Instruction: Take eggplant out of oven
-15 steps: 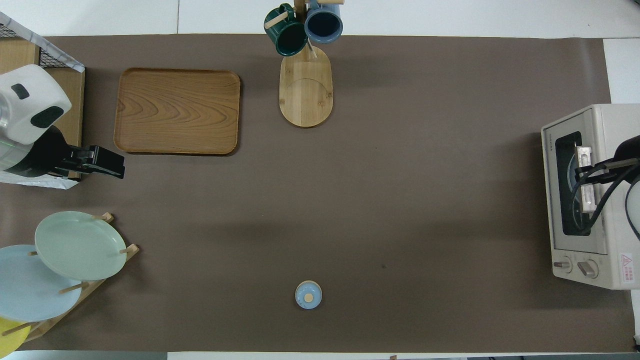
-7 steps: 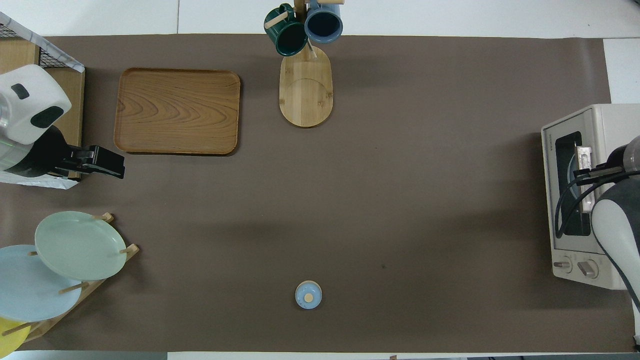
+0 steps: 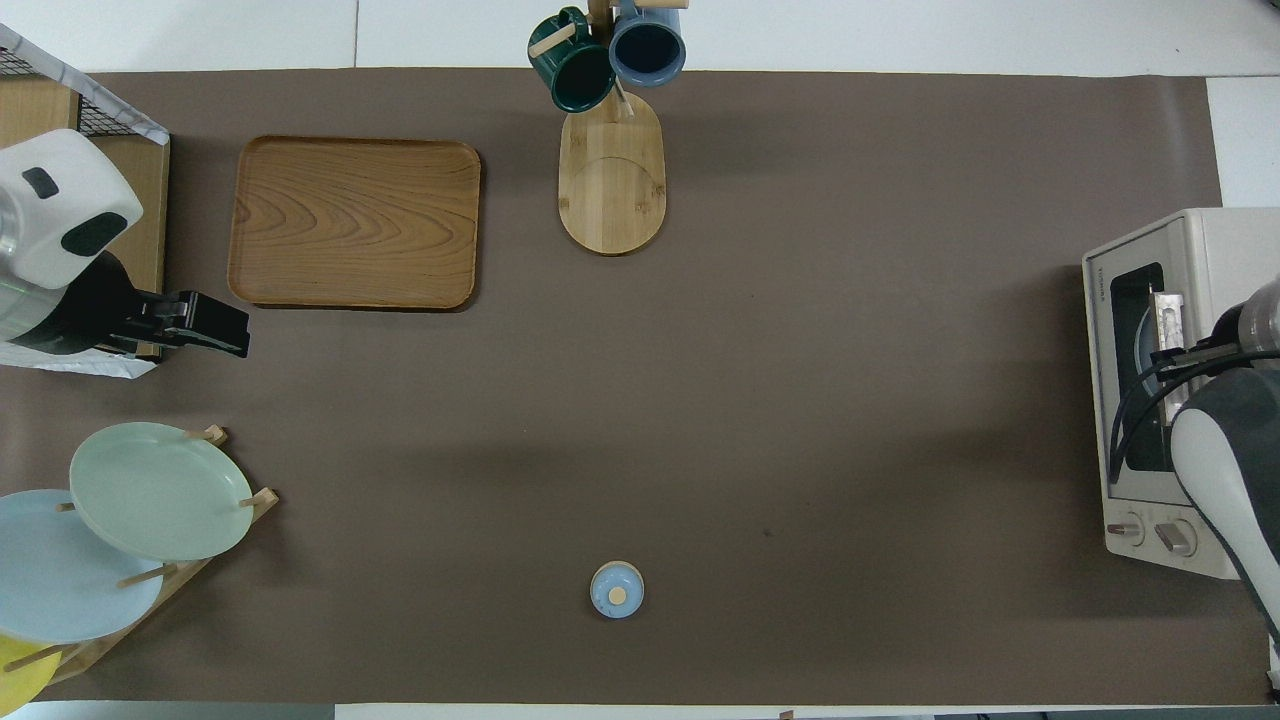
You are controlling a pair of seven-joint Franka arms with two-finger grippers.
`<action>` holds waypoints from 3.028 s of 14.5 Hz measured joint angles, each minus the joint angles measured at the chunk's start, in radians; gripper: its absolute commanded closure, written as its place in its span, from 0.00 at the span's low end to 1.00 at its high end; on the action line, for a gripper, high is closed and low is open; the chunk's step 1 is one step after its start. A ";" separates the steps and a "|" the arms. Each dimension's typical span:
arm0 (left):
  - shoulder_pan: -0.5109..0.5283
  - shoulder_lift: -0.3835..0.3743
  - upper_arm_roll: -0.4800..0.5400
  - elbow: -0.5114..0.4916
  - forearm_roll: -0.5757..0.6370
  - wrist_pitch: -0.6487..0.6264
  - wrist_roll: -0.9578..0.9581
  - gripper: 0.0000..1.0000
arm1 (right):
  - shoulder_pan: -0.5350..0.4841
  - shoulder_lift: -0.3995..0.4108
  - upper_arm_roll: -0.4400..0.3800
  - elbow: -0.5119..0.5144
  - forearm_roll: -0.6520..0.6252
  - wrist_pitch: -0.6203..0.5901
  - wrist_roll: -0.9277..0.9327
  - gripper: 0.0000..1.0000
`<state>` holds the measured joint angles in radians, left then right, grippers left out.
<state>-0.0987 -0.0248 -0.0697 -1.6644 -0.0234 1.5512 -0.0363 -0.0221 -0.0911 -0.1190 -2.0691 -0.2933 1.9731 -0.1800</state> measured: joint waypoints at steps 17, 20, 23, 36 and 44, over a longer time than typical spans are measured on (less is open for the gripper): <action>0.000 0.000 0.000 0.000 0.000 0.000 0.000 0.00 | 0.084 0.038 0.029 -0.048 0.059 0.125 0.084 1.00; 0.000 0.000 0.000 0.000 0.000 0.000 0.000 0.00 | 0.118 0.057 0.036 -0.115 0.091 0.242 0.123 1.00; 0.000 0.000 0.000 0.000 0.000 0.000 0.000 0.00 | 0.140 0.109 0.039 -0.161 0.113 0.354 0.149 1.00; 0.000 0.000 0.000 0.000 0.000 0.000 0.000 0.00 | 0.150 0.245 0.030 -0.186 0.208 0.474 0.242 1.00; 0.000 0.000 0.000 0.000 0.000 0.000 0.000 0.00 | 0.197 0.215 0.026 -0.041 0.205 0.254 0.239 0.40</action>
<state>-0.0986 -0.0248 -0.0696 -1.6644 -0.0234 1.5511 -0.0363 0.1751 0.1241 -0.0934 -2.1103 -0.0879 2.2267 0.0590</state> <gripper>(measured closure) 0.000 0.515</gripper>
